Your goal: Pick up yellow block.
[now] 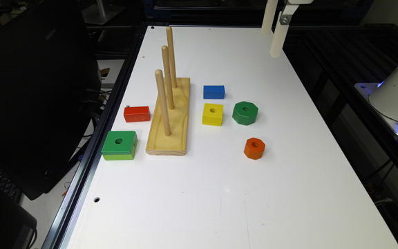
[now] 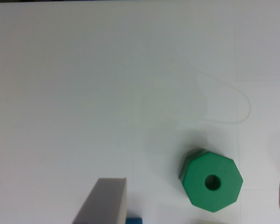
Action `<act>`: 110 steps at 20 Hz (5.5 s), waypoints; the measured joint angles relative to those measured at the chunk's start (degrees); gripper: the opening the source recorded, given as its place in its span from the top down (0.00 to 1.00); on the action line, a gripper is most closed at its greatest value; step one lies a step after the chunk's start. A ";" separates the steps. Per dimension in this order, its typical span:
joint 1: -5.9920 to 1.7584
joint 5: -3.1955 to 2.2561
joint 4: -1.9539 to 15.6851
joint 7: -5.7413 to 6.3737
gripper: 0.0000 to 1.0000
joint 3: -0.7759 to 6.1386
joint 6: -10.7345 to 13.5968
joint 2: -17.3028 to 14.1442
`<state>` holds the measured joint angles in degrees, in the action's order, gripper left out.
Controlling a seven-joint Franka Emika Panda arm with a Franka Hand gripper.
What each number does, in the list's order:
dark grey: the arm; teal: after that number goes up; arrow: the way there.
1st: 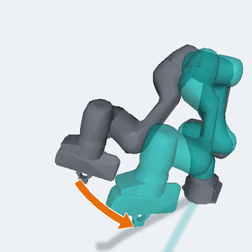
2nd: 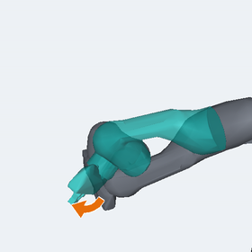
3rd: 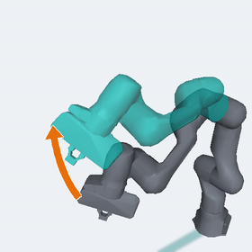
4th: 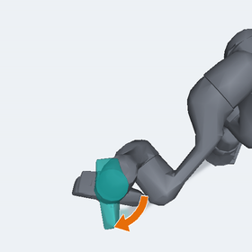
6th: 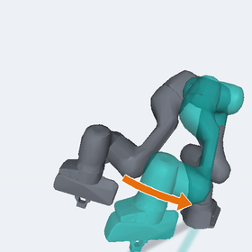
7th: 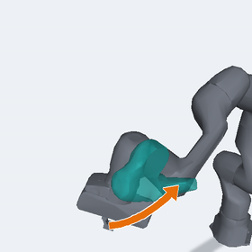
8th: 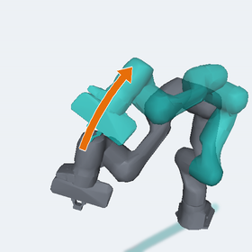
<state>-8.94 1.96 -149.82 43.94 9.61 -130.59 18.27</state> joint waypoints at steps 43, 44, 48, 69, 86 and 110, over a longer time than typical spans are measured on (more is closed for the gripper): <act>0.09 0.00 1.44 0.20 0.00 0.48 -0.55 -1.10; 0.09 0.00 1.61 0.20 0.00 0.48 -0.78 -1.39; 0.07 0.00 2.67 0.21 0.00 0.48 -1.08 -2.62; 0.06 -0.03 6.78 0.91 0.00 1.06 -1.11 -6.84; 0.04 -0.24 12.09 2.18 0.00 2.23 -1.12 -12.06; 0.07 -0.64 12.78 3.40 0.00 3.18 -5.08 -16.81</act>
<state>-8.86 1.32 -137.04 47.34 12.79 -135.67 1.46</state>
